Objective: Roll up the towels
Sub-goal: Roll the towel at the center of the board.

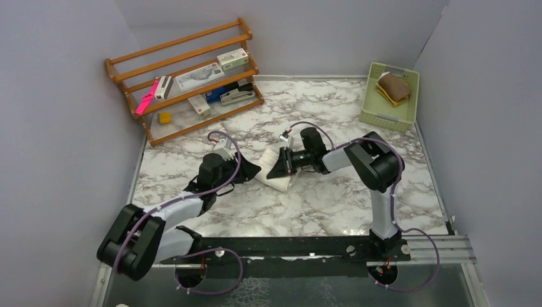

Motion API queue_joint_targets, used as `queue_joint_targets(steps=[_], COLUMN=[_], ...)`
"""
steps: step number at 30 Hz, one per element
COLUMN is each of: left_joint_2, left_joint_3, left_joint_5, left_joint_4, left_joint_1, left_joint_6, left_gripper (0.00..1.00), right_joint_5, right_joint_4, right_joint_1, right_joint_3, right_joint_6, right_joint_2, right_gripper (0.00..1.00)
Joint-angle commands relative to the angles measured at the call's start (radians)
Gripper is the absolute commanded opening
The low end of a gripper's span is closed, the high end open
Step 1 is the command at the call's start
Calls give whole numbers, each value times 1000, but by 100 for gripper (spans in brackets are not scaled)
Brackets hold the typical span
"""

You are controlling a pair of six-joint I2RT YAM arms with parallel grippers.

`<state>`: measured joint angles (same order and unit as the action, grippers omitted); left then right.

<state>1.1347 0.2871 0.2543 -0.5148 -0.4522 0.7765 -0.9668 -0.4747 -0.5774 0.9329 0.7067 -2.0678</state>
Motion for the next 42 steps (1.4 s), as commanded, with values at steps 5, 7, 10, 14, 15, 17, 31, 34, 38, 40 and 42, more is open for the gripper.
queue_joint_targets(steps=[5,7,10,14,15,17,31,34,38,40,42], left_joint_2=[268,323,377,413,421,441,503,510,513,514,517], left_joint_3=[45,59,74,75,79,84,126,130,128,127,127], left_joint_5=[12,11,1,-19,-21,-23,-38,-38,-36,-38,-38], left_joint_4=[-293,-320,-329,-311,-302,-293,-202,-196,-191,-187,-185], left_joint_1=[-37,-37,-37,-37,-37,-37,-37,-37,-37,-38,-37], left_joint_6=[36,31,14,-5,-8,-11,-55,-59,-63,-66,-68], left_gripper=[44,43,42,41,41,40,38,38,38,38,37], right_joint_5=[-20,-10,45,192,259,388,1105,1181,1275,1318,1319], right_joint_4=[-14,18,138,273,319,389,95,43,10,-41,-44], right_joint_1=[2,2,-1,-23,-36,-63,-429,-485,-532,-559,-572], right_joint_3=[-31,-25,-5,-25,-23,-20,-275,-276,-253,-255,-241], right_joint_6=[33,8,-126,-393,-460,-562,-981,-1034,-1091,-1127,-1157], right_joint_2=[-25,-18,39,200,236,303,577,558,519,508,492], right_gripper=[2,3,17,43,47,51,56,56,62,95,100])
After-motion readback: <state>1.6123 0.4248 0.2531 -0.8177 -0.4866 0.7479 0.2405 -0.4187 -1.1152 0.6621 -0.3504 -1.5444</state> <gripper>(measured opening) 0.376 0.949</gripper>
